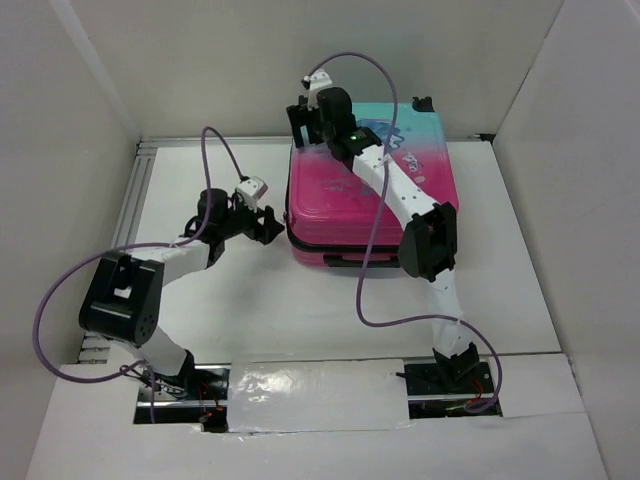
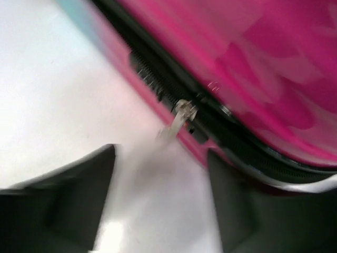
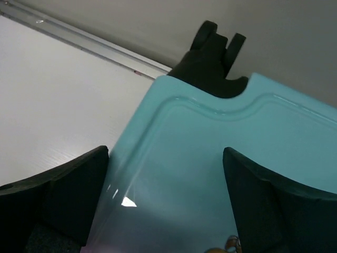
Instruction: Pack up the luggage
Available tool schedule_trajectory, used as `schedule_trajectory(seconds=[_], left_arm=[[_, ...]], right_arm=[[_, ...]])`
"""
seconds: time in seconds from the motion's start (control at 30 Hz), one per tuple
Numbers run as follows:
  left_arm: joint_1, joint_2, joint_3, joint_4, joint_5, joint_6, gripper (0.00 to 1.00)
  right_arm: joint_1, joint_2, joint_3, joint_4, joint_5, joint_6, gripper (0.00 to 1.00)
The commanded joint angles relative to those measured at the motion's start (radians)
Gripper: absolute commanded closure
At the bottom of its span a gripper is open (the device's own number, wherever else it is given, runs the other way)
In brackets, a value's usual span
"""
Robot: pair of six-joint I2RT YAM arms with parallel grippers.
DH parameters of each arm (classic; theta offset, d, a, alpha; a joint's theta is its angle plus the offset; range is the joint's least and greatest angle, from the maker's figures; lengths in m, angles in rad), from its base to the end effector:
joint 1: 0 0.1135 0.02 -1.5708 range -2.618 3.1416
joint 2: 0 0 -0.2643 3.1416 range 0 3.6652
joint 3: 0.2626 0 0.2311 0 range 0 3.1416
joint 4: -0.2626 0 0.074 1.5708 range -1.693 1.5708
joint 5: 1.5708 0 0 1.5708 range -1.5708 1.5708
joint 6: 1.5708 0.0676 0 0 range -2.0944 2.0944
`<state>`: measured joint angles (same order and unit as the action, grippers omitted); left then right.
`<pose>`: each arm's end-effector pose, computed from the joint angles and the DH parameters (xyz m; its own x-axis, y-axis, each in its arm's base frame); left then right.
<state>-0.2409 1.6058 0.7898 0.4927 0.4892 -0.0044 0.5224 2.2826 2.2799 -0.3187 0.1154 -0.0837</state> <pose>0.3348 -0.1150 0.2137 -0.3113 0.0725 -0.9475 0.6419 0.7512 -0.1535 0.4804 0.2676 0.3284 -0.2393 -0.2336 -0.9424 -0.4224 0.8990 -0.1156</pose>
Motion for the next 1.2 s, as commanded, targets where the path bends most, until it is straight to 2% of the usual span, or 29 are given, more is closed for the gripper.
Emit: schedule_trajectory(seconds=[0.0,0.03,0.17,0.27,0.3,0.33,0.37,0.4,0.43,0.5,0.57,0.67,0.8,0.97,1.07,1.1,1.13,1.17], left_arm=[[0.043,-0.093,-0.040,0.050,-0.014,-0.054,0.09],[0.057,-0.128,-0.049,0.061,-0.014,-0.065,0.00],[0.156,-0.167,-0.038,0.083,-0.064,-0.155,0.00],[0.216,-0.124,0.061,0.063,-0.075,-0.279,0.00],[0.239,-0.065,0.099,0.047,-0.086,-0.319,0.00],[0.239,0.013,0.261,-0.016,-0.107,-0.341,0.00],[0.239,0.014,0.262,-0.063,-0.107,-0.341,0.00],[0.229,0.057,0.325,-0.116,-0.163,-0.364,0.00],[0.220,0.147,0.453,-0.175,-0.200,-0.379,0.00],[0.192,0.236,0.563,-0.297,-0.273,-0.410,0.00],[0.173,0.346,0.676,-0.331,-0.273,-0.453,0.03],[0.132,0.457,0.780,-0.368,-0.288,-0.503,0.06],[0.075,0.526,0.857,-0.416,-0.288,-0.525,0.08],[-0.024,0.519,0.835,-0.422,-0.316,-0.461,0.12],[-0.073,0.403,0.637,-0.231,-0.266,-0.421,0.13],[-0.101,0.367,0.520,-0.110,-0.236,-0.387,0.13],[-0.101,0.333,0.467,-0.055,-0.236,-0.387,0.13],[-0.132,0.304,0.424,-0.011,-0.224,-0.352,0.13]], right_arm=[[-0.097,-0.043,0.018,-0.327,0.133,0.131,0.05],[-0.110,-0.066,0.018,-0.327,0.133,0.150,0.04],[-0.192,-0.246,-0.162,-0.318,0.197,0.214,0.00],[-0.315,-0.320,-0.261,-0.318,0.224,0.281,0.00],[-0.353,-0.369,-0.290,-0.318,0.224,0.317,0.00],[-0.457,-0.418,-0.353,-0.283,0.213,0.346,0.00],[-0.458,-0.419,-0.384,-0.283,0.202,0.346,0.00],[-0.488,-0.458,-0.414,-0.273,0.202,0.370,0.00],[-0.530,-0.475,-0.443,-0.242,0.202,0.371,0.00],[-0.558,-0.503,-0.521,-0.208,0.202,0.371,0.00],[-0.581,-0.503,-0.551,-0.180,0.202,0.371,0.00],[-0.599,-0.457,-0.563,-0.159,0.164,0.380,0.00],[-0.608,-0.373,-0.562,-0.114,0.115,0.401,0.00],[-0.596,-0.220,-0.442,-0.091,0.080,0.398,0.02],[-0.573,-0.105,-0.312,-0.121,0.029,0.346,0.03],[-0.573,-0.047,-0.239,-0.131,0.001,0.313,0.03],[-0.564,-0.046,-0.238,-0.143,0.001,0.312,0.03],[-0.564,0.009,-0.164,-0.158,-0.011,0.303,0.04]])
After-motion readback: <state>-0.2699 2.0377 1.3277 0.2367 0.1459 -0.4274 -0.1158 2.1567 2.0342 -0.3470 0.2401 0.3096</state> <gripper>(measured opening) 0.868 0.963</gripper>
